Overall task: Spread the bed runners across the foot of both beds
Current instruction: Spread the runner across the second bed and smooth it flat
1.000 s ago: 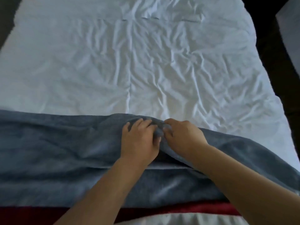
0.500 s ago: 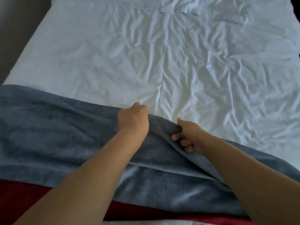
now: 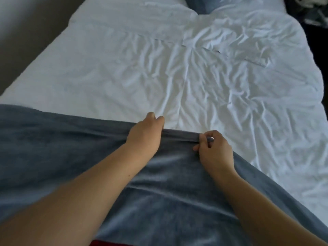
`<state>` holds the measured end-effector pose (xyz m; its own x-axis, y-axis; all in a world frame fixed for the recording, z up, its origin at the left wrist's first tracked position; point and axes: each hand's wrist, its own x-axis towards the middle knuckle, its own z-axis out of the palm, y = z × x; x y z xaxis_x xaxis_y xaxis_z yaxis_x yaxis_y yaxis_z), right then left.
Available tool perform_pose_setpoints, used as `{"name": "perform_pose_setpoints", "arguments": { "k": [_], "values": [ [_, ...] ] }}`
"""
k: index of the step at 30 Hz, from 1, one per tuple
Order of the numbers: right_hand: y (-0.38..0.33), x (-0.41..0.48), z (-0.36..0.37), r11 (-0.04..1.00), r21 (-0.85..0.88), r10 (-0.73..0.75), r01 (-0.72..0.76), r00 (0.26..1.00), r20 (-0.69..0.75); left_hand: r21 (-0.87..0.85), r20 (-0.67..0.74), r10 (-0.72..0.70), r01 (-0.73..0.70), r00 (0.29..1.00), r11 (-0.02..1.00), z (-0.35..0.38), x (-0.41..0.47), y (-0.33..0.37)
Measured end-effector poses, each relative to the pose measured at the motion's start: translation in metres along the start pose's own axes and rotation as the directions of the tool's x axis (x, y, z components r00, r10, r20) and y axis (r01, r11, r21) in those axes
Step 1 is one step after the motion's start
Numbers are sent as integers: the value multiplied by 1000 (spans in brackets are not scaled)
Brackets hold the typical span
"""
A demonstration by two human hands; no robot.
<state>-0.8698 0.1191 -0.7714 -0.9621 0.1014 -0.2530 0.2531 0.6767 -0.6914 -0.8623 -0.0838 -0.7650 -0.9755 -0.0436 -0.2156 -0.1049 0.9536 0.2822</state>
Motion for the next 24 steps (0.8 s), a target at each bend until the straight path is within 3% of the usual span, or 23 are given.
{"name": "perform_pose_setpoints", "arguments": {
  "k": [2, 5, 7, 12, 15, 19, 24],
  "values": [
    [0, 4, 5, 999, -36, -19, 19, 1000, 0, -62, -41, 35, -37, 999, 997, 15, 8, -9],
    [18, -8, 27, 980, -194, -18, 44, 991, 135, -122, -64, 132, -139, 989, 983, 59, -10, -27],
    [28, -22, 41, 921, -354, -100, 160, 978, 182, -67, -99, 171, -178, 980, 982, 82, -38, -34],
    [25, -58, 62, 841, -513, -67, 172, 974, 215, 48, -19, 197, -196, 980, 979, 96, -116, -47],
    [18, -99, 76, 812, -493, -151, 312, 929, 339, 46, 15, 163, -164, 986, 985, 94, -157, -66],
    [21, -166, 103, 688, -416, -358, 594, 777, 517, 27, 18, 139, -139, 990, 990, 87, -207, -104],
    [26, -231, 135, 677, -346, -389, 650, 715, 581, 19, 46, 164, -165, 985, 986, 84, -249, -135]
  ]
}}
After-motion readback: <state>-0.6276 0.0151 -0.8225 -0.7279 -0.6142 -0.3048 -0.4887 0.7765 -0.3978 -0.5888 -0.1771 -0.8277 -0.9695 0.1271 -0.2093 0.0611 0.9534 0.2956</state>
